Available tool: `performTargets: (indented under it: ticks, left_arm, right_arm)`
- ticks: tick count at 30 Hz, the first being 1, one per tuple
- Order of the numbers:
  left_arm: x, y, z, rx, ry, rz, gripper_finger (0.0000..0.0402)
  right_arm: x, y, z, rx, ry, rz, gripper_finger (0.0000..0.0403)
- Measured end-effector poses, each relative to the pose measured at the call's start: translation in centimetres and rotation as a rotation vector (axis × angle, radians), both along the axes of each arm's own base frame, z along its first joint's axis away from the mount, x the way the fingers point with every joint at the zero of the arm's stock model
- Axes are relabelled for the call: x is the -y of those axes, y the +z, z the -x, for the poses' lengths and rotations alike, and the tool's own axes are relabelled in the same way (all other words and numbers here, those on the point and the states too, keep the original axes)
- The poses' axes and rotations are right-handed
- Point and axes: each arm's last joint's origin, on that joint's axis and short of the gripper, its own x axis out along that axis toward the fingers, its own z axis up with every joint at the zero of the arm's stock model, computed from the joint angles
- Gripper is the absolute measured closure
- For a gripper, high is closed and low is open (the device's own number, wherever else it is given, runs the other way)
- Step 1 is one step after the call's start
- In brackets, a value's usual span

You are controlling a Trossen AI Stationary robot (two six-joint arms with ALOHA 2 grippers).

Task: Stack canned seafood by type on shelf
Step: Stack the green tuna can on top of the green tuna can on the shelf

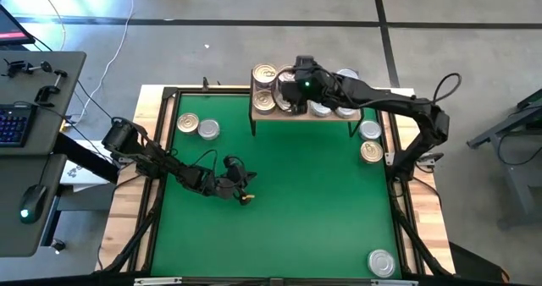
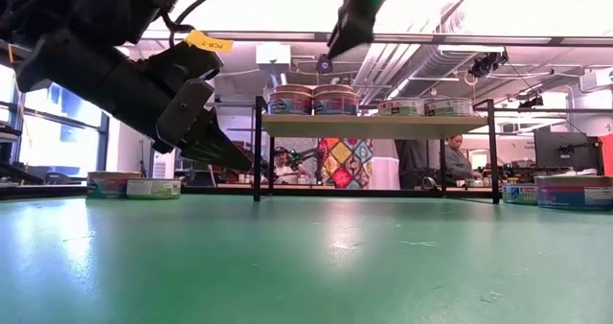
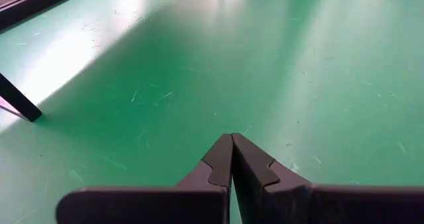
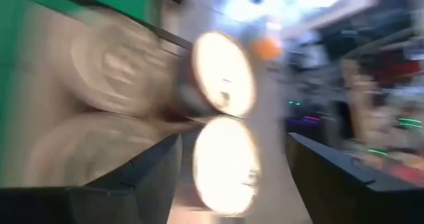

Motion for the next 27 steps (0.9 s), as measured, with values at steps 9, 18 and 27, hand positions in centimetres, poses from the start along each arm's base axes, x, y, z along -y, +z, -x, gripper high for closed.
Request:
performTargets:
  ticks: [9, 18, 27]
  left_arm:
    - [0.6, 0.0, 0.2, -0.002, -0.022, 0.004, 0.0401]
    - [0.8, 1.4, 2.3, -0.061, 0.064, 0.131, 0.0401]
    - [-6.1, 4.7, 6.7, -0.196, 0.493, 0.198, 0.0402]
  right_arm:
    - [-8.6, -3.3, 0.6, -0.134, 0.162, -0.491, 0.0140]
    - [-19.6, -15.0, 2.9, -0.105, 0.207, -0.700, 0.0140]
    - [-24.6, -21.3, 7.8, 0.248, 0.055, -0.663, 0.0140]
